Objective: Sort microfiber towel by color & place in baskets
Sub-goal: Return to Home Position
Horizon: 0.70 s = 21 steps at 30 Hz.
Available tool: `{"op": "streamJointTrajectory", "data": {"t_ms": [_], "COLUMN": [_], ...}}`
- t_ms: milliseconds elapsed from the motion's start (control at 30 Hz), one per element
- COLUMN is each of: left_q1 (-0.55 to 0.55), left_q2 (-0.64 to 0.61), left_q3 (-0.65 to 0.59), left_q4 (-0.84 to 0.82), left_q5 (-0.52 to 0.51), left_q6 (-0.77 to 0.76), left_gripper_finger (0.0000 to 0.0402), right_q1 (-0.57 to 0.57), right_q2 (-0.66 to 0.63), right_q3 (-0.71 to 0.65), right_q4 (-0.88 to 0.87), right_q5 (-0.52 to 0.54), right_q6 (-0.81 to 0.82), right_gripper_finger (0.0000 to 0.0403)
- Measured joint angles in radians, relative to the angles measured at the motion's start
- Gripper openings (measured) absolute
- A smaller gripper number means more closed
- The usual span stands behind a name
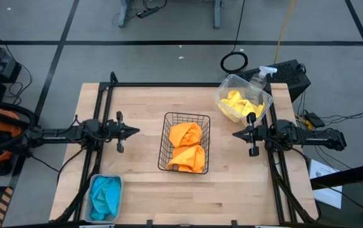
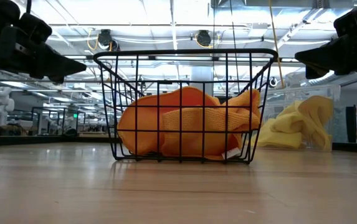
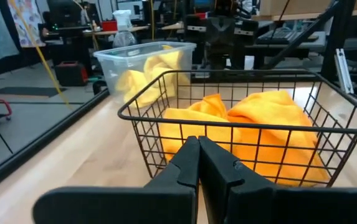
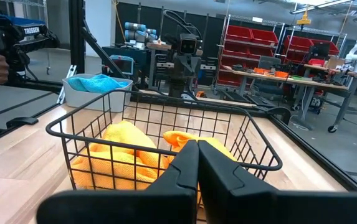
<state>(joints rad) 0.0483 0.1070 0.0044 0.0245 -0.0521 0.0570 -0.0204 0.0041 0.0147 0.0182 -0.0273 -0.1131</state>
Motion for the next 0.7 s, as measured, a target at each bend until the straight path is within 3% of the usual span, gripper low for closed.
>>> {"op": "streamJointTrajectory", "data": {"t_ms": [700], "left_q1": [0.000], "left_q2": [0.000], "left_q3": [0.000], "left_q4": [-0.001], "left_q5": [-0.004], "left_q6": [0.002], "left_gripper_finger": [0.0008], "right_q1": [0.000], "right_q2": [0.000], "right_q3": [0.000], "right_q4": [0.000], "right_q5": [0.000], "right_q6": [0.000], "right_gripper_finger": [0.0000]}}
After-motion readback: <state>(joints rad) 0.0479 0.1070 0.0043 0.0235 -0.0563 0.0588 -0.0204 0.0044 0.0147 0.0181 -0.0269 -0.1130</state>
